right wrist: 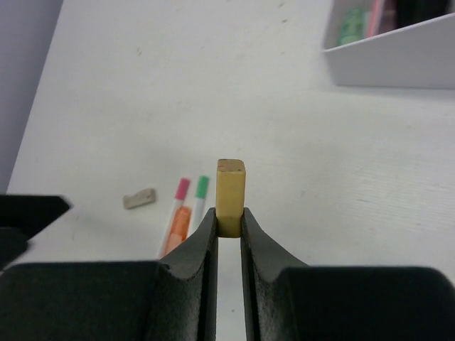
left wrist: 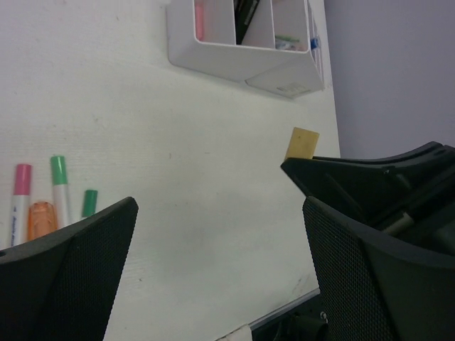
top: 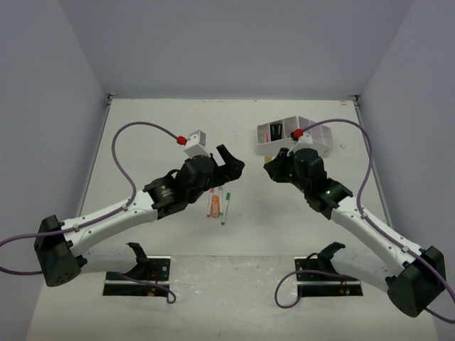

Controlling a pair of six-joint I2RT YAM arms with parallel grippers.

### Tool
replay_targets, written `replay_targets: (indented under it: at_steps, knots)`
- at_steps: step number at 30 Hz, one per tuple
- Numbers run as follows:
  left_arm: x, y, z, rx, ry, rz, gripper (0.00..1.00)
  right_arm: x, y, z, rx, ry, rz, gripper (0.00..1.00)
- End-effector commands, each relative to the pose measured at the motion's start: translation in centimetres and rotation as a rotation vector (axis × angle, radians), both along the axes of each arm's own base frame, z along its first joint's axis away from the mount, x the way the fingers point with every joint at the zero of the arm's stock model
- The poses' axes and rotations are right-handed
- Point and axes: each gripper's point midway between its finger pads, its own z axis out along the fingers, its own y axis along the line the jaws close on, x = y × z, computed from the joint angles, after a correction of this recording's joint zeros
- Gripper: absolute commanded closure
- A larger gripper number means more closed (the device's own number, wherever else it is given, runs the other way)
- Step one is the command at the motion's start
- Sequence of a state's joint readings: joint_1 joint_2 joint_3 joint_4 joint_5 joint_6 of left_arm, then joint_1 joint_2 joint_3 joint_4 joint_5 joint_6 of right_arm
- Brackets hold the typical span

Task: Sort the stationery into containers
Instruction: Place the stationery in the storage box.

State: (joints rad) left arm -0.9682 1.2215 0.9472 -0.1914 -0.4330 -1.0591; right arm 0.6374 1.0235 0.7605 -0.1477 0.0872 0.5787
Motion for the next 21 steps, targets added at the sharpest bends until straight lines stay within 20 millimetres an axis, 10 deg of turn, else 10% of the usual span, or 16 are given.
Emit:
replay_targets:
  at_steps: [1, 7, 21]
  knots:
    - [0.8, 5.7, 3.3, 0.084, -0.096, 0.131, 0.0, 2.0, -5.3, 1.2, -0.088, -0.033, -0.141, 1.0]
    - [0.7, 10.6, 3.5, 0.216, -0.125, 0.158, 0.0, 6.3, -15.1, 2.2, -0.24, 0.004, -0.439, 1.0]
    - [-2.4, 16.6, 1.8, 0.518, -0.064, 0.128, 0.0, 15.2, -24.3, 3.0, -0.382, 0.056, -0.577, 1.0]
